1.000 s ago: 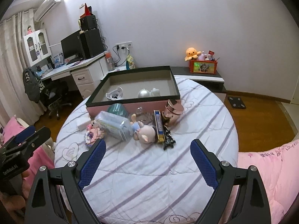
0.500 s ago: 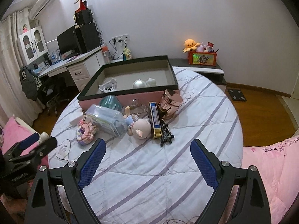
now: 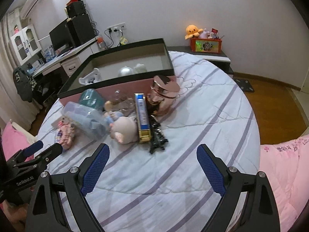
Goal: Organize rigid objects
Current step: 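Grasp the pink block donut with the left tool while the right tool grasps the blue-and-gold box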
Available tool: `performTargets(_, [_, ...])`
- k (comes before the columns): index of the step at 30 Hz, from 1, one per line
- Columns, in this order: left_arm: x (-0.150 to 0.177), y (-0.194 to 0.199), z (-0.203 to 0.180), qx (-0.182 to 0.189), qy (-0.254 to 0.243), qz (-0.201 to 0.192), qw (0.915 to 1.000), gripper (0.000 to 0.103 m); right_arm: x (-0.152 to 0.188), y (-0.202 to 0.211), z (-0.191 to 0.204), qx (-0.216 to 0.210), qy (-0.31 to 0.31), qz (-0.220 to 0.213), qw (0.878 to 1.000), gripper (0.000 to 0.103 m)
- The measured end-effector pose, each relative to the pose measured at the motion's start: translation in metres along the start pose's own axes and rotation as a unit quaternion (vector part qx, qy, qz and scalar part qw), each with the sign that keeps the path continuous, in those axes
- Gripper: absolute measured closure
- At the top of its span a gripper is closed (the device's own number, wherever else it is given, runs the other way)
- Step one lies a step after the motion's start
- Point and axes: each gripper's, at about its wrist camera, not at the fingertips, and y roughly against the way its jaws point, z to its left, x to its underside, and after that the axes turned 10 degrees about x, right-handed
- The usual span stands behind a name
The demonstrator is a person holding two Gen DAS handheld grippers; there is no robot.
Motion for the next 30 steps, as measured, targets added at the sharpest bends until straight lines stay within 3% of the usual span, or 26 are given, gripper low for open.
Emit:
performTargets(5, [-0.003,-0.019,0.005,-0.009,0.008,0.015,0.9998,0.0,-0.007,-0.016,-0.002,-0.013,0.002,0.01,1.0,0.028])
performTargets(13, [-0.011,-0.034,0.007,-0.018,0.007,0.019,0.9996,0.002,-0.025,-0.037,0.003,-0.057,-0.003,0.012,0.998,0.041])
performTargets(18, [-0.013,-0.035,0.006,-0.012,-0.01,0.02,0.9997,0.029,-0.036,-0.048,0.002,-0.09,-0.01,0.02,0.996,0.055])
performTargets(20, [-0.012,-0.033,0.007,-0.008,-0.014,0.021,0.9997,0.033,-0.038,-0.048,0.005,-0.097,-0.003,0.02,0.995,0.064])
performTargets(22, [-0.011,-0.032,0.007,-0.006,-0.016,0.021,0.9996,0.034,-0.038,-0.049,0.007,-0.11,-0.001,0.022,0.994,0.07])
performTargets(26, [-0.01,-0.034,0.007,-0.013,-0.018,0.022,0.9995,0.03,-0.043,-0.059,0.006,-0.115,-0.004,0.031,0.993,0.071])
performTargets(30, [-0.013,-0.039,0.004,-0.015,-0.024,0.024,0.9993,0.028,-0.046,-0.071,0.014,-0.116,0.006,0.048,0.992,0.08])
